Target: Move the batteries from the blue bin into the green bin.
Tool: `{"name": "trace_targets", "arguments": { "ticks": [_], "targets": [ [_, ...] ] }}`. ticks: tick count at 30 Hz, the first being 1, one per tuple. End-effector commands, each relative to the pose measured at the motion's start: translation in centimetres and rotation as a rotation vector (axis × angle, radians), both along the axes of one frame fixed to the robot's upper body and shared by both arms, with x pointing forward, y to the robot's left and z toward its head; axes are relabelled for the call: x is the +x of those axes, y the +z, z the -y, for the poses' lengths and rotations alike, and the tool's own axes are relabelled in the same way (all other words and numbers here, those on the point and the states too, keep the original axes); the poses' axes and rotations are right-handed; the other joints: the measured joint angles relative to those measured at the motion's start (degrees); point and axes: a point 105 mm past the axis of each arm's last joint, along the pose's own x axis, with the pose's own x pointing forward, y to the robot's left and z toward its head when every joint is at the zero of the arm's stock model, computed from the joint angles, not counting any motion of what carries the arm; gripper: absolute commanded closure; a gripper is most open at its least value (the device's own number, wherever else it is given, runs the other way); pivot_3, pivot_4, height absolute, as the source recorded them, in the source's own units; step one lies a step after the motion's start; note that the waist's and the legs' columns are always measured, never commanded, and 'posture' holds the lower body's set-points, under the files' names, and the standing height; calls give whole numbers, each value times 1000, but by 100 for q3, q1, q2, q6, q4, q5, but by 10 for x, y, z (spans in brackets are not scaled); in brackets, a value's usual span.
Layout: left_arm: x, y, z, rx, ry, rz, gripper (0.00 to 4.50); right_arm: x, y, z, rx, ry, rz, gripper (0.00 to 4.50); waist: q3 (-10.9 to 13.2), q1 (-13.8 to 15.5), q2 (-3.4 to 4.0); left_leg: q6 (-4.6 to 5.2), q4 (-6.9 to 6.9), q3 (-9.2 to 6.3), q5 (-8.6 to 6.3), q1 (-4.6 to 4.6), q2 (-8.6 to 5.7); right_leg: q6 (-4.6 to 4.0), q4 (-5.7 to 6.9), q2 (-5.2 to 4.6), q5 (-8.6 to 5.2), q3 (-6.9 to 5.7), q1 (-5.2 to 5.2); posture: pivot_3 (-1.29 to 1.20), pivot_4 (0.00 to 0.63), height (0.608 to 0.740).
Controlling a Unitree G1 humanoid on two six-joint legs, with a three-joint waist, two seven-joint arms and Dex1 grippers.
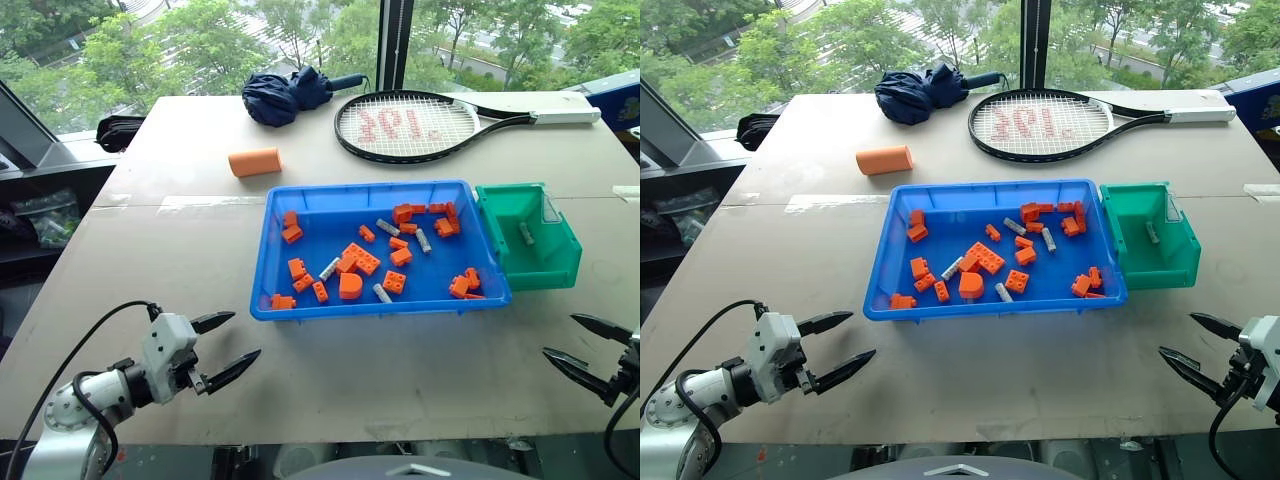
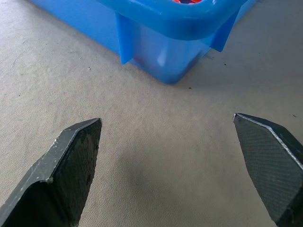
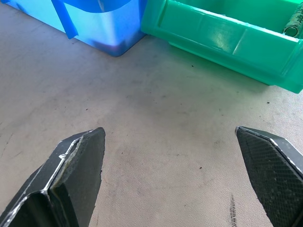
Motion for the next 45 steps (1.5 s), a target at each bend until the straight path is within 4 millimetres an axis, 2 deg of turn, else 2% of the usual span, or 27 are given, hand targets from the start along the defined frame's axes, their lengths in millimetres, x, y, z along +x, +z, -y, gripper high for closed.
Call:
{"name": "trace_targets", "arguments": {
  "ticks": [1,19,23,27,31,34,37,40,45],
  "targets": [
    [2,8,-1,-9,-19,28,0,1,13,4,-23,3,38,77,0,0,0,0,0,0,0,0,0,0,0,0,0,0,0,0,150,740],
    [6,21,-3,-62,-61,46,0,4,24,-3,-3,5,69,77,1,-3,2,1,0,0,-1,0,0,0,-1,0,0,0,0,0,150,740],
    [5,31,-6,-88,-94,46,0,8,49,-16,68,34,121,77,3,-3,5,1,0,-1,-1,-1,0,0,0,0,0,-1,0,0,150,740],
    [12,65,-5,-135,-200,59,0,13,72,-39,138,109,147,77,5,-2,3,1,0,-4,-1,-2,1,0,1,0,0,-4,0,0,150,740],
    [26,99,4,-143,-283,94,0,31,87,-63,100,155,169,77,5,-5,4,1,6,-7,0,-4,1,0,1,0,0,-8,0,0,150,740],
    [36,124,21,-137,-350,153,0,52,99,-90,76,180,187,77,7,-17,4,1,6,-6,0,-8,0,1,-1,0,1,-9,-3,0,150,740],
    [41,140,38,-114,-413,188,0,76,104,-112,45,162,199,77,10,-35,2,-19,5,-6,11,-10,0,2,0,2,2,-8,-7,0,150,740],
    [44,156,50,-96,-459,217,0,106,91,-127,-83,93,149,77,12,-36,2,-24,4,-5,15,-16,0,2,1,2,2,-7,-17,0,150,740],
    [44,172,58,-65,-514,239,0,139,84,-145,-68,-31,76,77,13,-36,1,-30,5,-5,18,-38,-1,1,6,3,2,-7,-41,0,150,740]
  ]
}}
